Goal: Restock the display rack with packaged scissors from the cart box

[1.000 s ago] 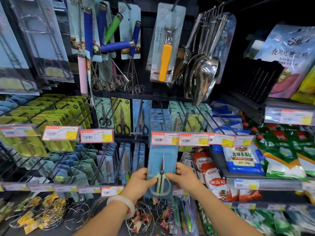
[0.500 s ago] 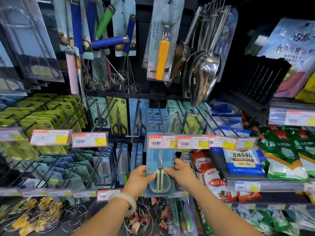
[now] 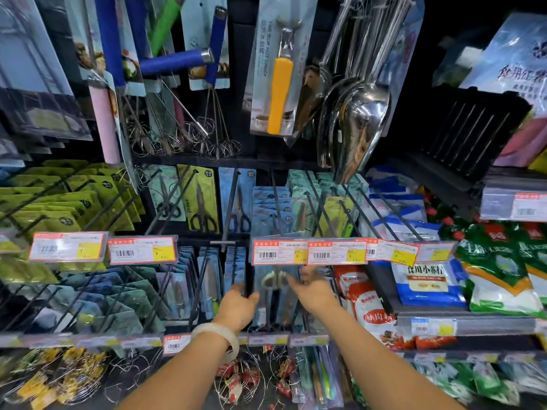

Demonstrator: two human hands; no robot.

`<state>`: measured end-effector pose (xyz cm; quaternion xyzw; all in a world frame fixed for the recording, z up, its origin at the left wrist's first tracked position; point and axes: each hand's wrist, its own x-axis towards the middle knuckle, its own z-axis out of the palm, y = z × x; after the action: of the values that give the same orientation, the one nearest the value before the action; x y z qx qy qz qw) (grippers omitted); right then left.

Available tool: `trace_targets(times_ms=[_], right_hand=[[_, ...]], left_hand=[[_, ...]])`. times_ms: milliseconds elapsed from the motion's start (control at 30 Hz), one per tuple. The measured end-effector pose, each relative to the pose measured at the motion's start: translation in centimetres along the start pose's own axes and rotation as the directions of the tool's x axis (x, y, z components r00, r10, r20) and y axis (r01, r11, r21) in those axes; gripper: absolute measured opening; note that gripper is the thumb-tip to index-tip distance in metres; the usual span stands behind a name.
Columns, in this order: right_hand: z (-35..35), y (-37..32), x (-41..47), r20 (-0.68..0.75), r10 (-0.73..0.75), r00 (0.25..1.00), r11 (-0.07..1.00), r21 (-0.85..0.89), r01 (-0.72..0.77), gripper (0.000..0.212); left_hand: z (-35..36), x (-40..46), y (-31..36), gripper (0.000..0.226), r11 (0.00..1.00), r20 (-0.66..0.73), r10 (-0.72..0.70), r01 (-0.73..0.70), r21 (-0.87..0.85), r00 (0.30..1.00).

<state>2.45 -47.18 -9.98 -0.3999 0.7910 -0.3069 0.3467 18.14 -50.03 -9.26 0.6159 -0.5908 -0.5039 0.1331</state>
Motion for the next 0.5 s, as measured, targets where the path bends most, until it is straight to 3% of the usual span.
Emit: trace_targets(times_ms=[67, 133, 267, 400, 500], right_hand=[[-0.5, 0.7, -0.7, -0.01, 0.023, 1.0, 0.998, -0.057, -0.023, 0.033], [-1.2, 1.6, -1.8, -0.01, 0.045, 0.999, 0.995, -0.089, -0.046, 0.045], [-2.3, 3.4, -4.6, 0.006, 0.049, 0.999, 0.979, -0.197, -0.047, 0.052], [-3.5, 6.0, -8.6, -0.035, 0.048, 0.998, 0.943, -0.328, -0.057, 0.054], [-4.4, 9.8, -11.9, -0.097, 0.011, 0.995, 0.843, -0.534, -0.062, 0.052]], left_hand=[[0.4, -0.3, 0.0, 0.061, 0.996, 0.03, -0.02, 0.017, 0.082, 0.999], [0.9, -1.0, 0.1, 0.062, 0.984, 0.072, -0.016, 0.003, 0.181, 0.997], [2.9, -2.5, 0.5, 0.059, 0.911, 0.125, 0.096, -0.138, 0.388, 0.988], [6.3, -4.4, 0.6, 0.068, 0.706, 0.25, 0.277, -0.373, 0.602, 0.928], [9.8, -6.5, 1.1, 0.072, 0.506, 0.395, 0.349, -0.525, 0.684, 0.85]])
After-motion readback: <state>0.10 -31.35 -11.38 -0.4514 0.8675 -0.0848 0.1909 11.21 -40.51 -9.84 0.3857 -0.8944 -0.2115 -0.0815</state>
